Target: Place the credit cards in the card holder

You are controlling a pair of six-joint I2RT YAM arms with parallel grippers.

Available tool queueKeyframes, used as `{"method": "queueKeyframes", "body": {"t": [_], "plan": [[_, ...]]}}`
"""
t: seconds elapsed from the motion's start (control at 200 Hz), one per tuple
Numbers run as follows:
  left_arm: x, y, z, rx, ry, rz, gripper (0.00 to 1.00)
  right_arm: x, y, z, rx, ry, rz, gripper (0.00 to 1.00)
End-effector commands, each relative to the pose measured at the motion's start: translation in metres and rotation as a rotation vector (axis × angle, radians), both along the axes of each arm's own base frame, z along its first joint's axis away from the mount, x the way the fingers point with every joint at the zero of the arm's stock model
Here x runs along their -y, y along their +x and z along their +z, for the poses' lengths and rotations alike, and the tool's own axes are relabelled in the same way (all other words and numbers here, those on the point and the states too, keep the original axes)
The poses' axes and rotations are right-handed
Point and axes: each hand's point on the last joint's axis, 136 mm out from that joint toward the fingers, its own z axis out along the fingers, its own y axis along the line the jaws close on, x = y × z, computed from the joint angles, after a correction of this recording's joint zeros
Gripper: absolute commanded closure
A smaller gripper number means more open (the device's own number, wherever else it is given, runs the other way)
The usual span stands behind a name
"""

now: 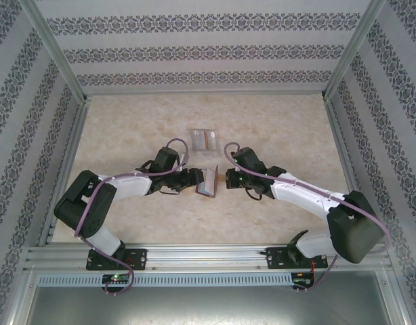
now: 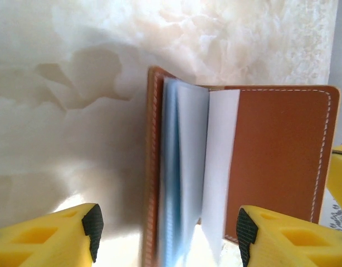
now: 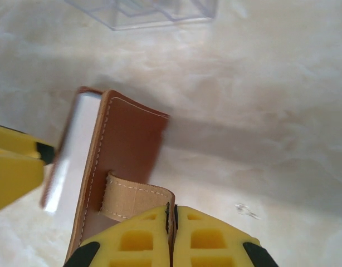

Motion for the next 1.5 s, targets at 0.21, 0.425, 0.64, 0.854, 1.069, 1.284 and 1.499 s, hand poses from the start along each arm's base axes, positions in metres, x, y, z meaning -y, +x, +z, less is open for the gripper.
{"method": "queueKeyframes", "body": {"t": [0.21, 0.425, 0.64, 0.854, 1.069, 1.284, 1.499], "plan": [[0.010, 0.007, 0.007, 0.035, -0.046, -0.050, 0.45, 0.010, -0.003, -0.007, -0.006, 0.014, -0.001, 1.00], [0.029, 0.015, -0.004, -0.011, -0.137, -0.063, 0.57, 0.005, -0.001, 0.000, -0.017, 0.052, -0.007, 1.00], [0.027, 0.015, -0.003, -0.003, -0.107, -0.076, 0.66, 0.010, -0.002, -0.006, -0.024, 0.035, -0.012, 1.00], [0.023, 0.013, -0.002, 0.009, -0.077, -0.081, 0.73, 0.019, -0.001, -0.011, -0.031, 0.000, -0.026, 1.00], [0.009, 0.013, -0.009, 0.026, 0.038, -0.076, 0.54, 0.032, 0.001, -0.003, 0.006, -0.064, -0.033, 1.00], [0.005, 0.012, -0.024, 0.002, 0.071, -0.075, 0.52, 0.033, 0.000, -0.019, -0.027, -0.089, -0.021, 0.97], [0.006, 0.011, -0.021, 0.002, 0.059, -0.078, 0.58, 0.033, -0.003, -0.021, -0.062, -0.086, -0.038, 0.74]]}}
